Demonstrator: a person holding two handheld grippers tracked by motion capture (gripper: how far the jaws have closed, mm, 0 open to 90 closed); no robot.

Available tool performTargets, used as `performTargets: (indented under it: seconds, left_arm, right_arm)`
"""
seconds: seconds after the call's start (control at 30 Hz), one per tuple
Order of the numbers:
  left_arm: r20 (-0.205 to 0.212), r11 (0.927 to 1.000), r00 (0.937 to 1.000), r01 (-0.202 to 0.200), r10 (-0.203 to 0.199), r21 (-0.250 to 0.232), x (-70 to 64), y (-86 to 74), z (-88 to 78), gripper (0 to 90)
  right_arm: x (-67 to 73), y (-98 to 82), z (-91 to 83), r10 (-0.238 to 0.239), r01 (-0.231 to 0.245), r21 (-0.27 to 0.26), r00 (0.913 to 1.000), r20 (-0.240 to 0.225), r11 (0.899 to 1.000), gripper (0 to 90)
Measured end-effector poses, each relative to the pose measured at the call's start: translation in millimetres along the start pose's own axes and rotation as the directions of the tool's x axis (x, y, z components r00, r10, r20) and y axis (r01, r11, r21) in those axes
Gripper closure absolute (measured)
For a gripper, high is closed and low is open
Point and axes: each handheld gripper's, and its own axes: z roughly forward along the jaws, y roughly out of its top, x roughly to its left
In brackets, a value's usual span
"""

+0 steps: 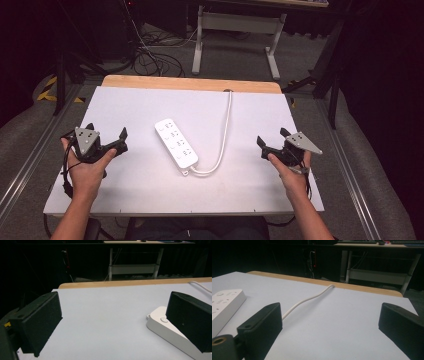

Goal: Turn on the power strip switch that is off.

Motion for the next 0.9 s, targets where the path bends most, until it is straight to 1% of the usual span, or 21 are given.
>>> performTargets:
  seconds: [0.17, 0.3, 0.43, 0.5, 0.53, 0.57, 0.6, 0.63, 0.67, 0.77, 0.8, 0.83, 0.9]
  left_arm:
    - [-0.003, 1.0000, 1.0000, -0.008, 0.008, 0.000, 0.0, -0.3, 0.1, 0.9]
    - [-0.014, 0.9998, 0.9997, -0.018, 0.018, -0.006, -0.1, -0.5, -0.2, 1.2]
    - [-0.021, 0.9998, 0.9996, -0.018, 0.017, -0.013, -0.1, -0.8, 0.1, 3.7]
    - [-0.024, 0.9997, 0.9995, -0.021, 0.021, -0.014, -0.2, -0.7, -0.2, 7.4]
    - [-0.031, 0.9994, 0.9991, -0.029, 0.029, -0.020, -0.6, -0.8, -0.9, 12.8]
    - [-0.031, 0.9994, 0.9991, -0.029, 0.029, -0.020, -0.6, -0.8, -0.9, 22.2]
    - [-0.031, 0.9989, 0.9986, -0.044, 0.043, -0.019, -0.7, -1.0, -1.0, 30.2]
    - [-0.031, 0.9983, 0.9979, -0.057, 0.056, -0.017, -0.8, -1.3, -1.4, 30.2]
    - [-0.017, 0.9977, 0.9977, -0.066, 0.066, -0.018, -1.1, -1.2, -2.4, 47.9]
    - [-0.002, 0.9970, 0.9973, -0.074, 0.074, -0.024, -1.8, -1.1, -3.4, 68.9]
    - [0.017, 0.9960, 0.9960, -0.087, 0.087, -0.020, -1.6, -0.8, -4.1, 73.6]
    - [0.017, 0.9960, 0.9960, -0.087, 0.087, -0.020, -1.6, -0.8, -4.1, 78.6]
    - [0.042, 0.9961, 0.9953, -0.088, 0.088, -0.012, -1.0, -0.2, -4.7, 84.5]
  right_arm:
    - [0.1, -0.3, 0.3, -0.001, 0.001, 0.004, 1.0000, 0.001, 1.000, 5.6]
    - [0.1, -0.2, 0.2, 0.004, -0.004, 0.004, 1.0000, 0.000, 1.000, 5.8]
    - [0.2, -0.4, 0.4, 0.003, -0.003, 0.008, 1.0000, -0.002, 1.000, 6.1]
    - [0.0, -0.6, 0.6, 0.005, -0.005, 0.011, 1.0000, -0.001, 1.000, 6.1]
    - [-0.3, -0.6, 0.8, 0.002, -0.002, 0.010, 1.0000, 0.000, 1.000, 6.2]
    - [-0.3, -0.6, 0.8, 0.003, -0.003, 0.011, 1.0000, 0.000, 1.000, 6.2]
    - [-0.4, -0.6, 0.9, 0.004, -0.004, 0.011, 1.0000, 0.000, 1.000, 6.3]
    - [-0.4, -0.6, 0.9, 0.004, -0.004, 0.011, 1.0000, 0.000, 1.000, 6.3]
    - [-0.4, -0.6, 0.9, 0.005, -0.005, 0.012, 1.0000, -0.001, 1.000, 6.6]
    - [-0.3, -0.7, 1.0, 0.005, -0.005, 0.013, 1.0000, -0.003, 1.000, 6.8]
    - [-0.3, -0.6, 1.0, 0.006, -0.006, 0.012, 1.0000, -0.003, 1.000, 6.8]
    - [-0.3, -0.5, 0.9, 0.006, -0.006, 0.011, 1.0000, -0.004, 1.000, 6.8]
    - [-0.4, -0.5, 0.6, 0.010, -0.010, 0.013, 0.9999, -0.002, 1.000, 6.9]
